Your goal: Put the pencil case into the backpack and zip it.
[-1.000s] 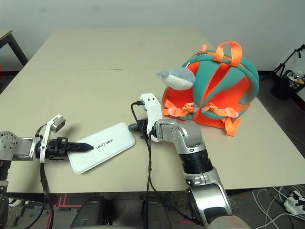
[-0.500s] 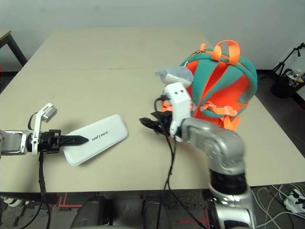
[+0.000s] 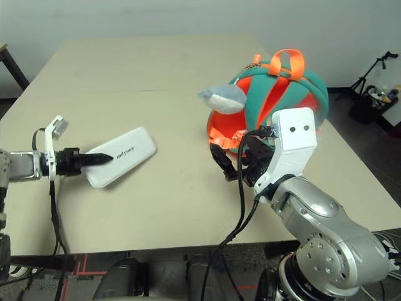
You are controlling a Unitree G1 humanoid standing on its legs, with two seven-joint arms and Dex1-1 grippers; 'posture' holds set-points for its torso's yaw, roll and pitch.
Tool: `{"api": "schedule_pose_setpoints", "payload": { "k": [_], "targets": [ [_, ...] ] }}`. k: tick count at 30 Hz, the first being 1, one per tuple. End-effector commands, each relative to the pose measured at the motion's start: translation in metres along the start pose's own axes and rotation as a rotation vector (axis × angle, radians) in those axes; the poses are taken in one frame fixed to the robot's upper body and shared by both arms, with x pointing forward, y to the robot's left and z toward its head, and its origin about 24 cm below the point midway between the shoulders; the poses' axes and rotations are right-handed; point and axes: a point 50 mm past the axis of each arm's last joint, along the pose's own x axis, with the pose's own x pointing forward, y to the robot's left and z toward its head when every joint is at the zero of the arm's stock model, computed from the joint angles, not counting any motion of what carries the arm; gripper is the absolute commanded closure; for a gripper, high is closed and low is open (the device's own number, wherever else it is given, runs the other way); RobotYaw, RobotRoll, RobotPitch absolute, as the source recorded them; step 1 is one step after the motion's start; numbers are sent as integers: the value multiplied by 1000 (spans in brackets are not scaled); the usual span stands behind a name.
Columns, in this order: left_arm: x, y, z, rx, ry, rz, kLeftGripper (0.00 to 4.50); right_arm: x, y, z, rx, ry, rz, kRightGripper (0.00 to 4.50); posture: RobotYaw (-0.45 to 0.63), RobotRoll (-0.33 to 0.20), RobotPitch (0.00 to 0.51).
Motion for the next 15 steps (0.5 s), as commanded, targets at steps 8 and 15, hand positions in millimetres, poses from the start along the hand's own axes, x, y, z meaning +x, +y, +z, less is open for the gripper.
{"api": "schedule_pose_setpoints", "payload": {
  "k": [8,15],
  "targets": [
    [-1,9,17,47,11,31,3090,20,-13,-5,8,-56,-132,0,-255,0,31],
    [-8,11,20,46,1,44,3090,46,-16,-7,25,-87,-132,0,-219,0,17]
  ]
}}
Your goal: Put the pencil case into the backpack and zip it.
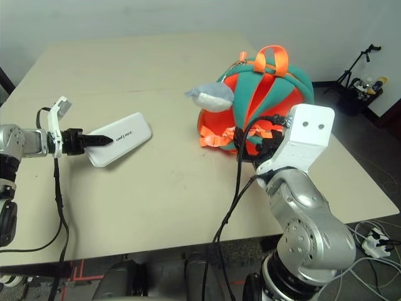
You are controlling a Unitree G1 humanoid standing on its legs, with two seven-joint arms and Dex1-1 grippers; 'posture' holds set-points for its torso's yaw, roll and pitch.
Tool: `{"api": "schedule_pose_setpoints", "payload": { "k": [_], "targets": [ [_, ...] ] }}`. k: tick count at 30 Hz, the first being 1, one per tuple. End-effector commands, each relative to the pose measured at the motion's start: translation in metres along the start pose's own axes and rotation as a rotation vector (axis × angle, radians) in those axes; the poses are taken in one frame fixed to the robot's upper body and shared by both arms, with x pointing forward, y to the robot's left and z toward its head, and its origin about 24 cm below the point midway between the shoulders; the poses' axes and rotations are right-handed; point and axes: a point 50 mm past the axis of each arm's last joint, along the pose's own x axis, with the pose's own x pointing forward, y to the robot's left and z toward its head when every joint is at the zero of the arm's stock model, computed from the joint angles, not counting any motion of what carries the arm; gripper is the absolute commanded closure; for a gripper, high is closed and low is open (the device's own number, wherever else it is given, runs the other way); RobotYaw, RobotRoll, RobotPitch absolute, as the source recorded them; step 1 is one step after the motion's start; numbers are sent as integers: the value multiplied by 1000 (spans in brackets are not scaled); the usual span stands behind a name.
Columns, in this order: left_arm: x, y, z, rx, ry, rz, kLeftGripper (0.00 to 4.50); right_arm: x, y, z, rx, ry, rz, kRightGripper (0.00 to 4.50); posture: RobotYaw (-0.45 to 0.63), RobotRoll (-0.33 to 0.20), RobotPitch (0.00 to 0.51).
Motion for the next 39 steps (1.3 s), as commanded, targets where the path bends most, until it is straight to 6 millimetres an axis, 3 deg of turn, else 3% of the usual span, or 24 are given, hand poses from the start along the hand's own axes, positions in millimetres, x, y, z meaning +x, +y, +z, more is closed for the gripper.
{"api": "schedule_pose_setpoints", "payload": {
  "k": [1,15,18,28,30,34,39],
  "targets": [
    [-9,2,6,11,-18,29,3090,13,4,-2,-5,-14,11,0,-216,0,17],
    [-16,4,8,0,-52,49,3090,60,5,-17,-62,-54,28,0,-153,0,10],
    [-16,4,8,-4,-63,48,3090,65,5,-16,-70,-58,28,515,-136,0,13],
    [-12,5,-6,-33,-83,41,3090,66,2,-6,-114,-48,96,3819,-82,0,50],
    [-11,4,-7,-34,-87,37,3090,64,0,-1,-115,-47,127,4267,-62,0,72],
    [-8,1,-10,-21,-100,22,3090,51,-8,21,-110,-24,222,4293,-56,0,111],
    [-4,-3,-13,-23,-111,-4,3090,21,-19,48,-86,115,402,4293,-72,0,132]
  ]
}}
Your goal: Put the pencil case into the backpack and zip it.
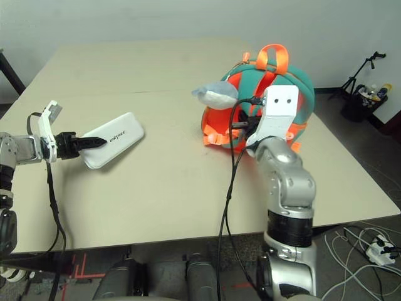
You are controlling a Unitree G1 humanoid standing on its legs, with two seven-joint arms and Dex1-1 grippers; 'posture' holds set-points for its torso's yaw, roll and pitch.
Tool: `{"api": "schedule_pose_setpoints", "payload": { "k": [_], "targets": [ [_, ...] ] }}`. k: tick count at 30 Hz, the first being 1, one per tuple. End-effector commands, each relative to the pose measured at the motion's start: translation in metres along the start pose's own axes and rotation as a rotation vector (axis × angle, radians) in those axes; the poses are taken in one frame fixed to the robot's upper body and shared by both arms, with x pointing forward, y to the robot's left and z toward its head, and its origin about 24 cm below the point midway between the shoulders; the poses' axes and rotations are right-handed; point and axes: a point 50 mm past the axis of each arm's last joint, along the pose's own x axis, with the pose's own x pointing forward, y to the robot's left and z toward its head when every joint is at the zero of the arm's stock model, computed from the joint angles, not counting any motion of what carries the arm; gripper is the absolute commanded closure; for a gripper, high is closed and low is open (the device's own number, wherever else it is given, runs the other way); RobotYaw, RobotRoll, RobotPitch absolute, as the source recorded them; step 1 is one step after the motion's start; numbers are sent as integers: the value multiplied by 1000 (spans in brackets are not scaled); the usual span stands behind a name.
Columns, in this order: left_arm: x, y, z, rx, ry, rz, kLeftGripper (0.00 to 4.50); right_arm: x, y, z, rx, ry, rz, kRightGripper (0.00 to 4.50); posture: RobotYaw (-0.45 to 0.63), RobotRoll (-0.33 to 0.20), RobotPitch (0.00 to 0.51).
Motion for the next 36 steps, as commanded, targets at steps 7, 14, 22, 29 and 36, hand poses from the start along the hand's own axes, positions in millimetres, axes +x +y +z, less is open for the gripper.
{"api": "schedule_pose_setpoints", "payload": {
  "k": [7,14,22,29,36],
  "targets": [
    [7,-4,-3,1,0,-29,3090,-65,17,28,-23,239,451,4293,-128,0,128],
    [18,-4,4,20,6,-42,3090,-113,32,39,7,367,620,4293,-206,0,115],
    [27,-3,6,32,15,-58,3090,-131,37,49,13,353,594,4293,-263,0,97],
    [26,-8,12,54,20,-80,3090,-138,40,32,48,375,558,4293,-250,0,98],
    [15,-2,13,60,28,-54,3090,-152,35,38,41,362,531,4293,-260,0,97]
  ]
}}
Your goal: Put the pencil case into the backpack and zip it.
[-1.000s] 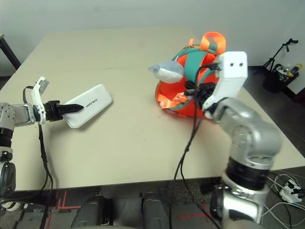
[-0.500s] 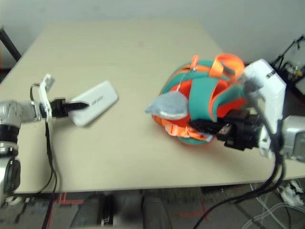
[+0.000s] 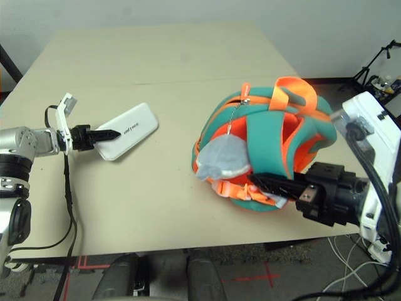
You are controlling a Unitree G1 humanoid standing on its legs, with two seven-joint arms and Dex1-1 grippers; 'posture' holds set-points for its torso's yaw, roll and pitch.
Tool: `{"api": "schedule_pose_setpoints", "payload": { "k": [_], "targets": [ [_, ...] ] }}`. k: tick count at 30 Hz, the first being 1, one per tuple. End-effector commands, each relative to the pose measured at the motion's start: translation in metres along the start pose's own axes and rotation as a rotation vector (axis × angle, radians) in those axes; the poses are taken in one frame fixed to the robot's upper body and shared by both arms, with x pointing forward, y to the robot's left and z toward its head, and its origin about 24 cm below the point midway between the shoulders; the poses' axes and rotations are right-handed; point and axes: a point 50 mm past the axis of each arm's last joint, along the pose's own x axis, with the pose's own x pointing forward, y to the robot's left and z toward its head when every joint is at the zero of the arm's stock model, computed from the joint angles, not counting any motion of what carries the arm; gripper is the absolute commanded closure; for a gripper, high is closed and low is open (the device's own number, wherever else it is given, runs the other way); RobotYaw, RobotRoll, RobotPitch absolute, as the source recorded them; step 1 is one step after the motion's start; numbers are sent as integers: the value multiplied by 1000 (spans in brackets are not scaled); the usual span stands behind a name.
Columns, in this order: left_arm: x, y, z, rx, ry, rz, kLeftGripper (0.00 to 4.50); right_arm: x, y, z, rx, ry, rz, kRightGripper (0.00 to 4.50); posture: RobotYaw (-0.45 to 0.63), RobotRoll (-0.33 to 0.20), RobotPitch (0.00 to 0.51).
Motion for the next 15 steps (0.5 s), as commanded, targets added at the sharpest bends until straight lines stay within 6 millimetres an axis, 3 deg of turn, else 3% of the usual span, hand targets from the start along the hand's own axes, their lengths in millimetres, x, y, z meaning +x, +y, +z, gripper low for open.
{"api": "schedule_pose_setpoints", "payload": {
  "k": [1,8,15],
  "targets": [
    [-6,4,-2,8,20,35,3090,-7,11,5,-43,-26,42,4293,-263,0,98],
    [-2,-3,3,56,24,8,3090,6,9,-4,-6,12,11,4293,-246,0,99],
    [-27,-52,43,353,82,-131,3090,27,-4,-18,-1,-10,-86,4293,-175,0,107]
  ]
}}
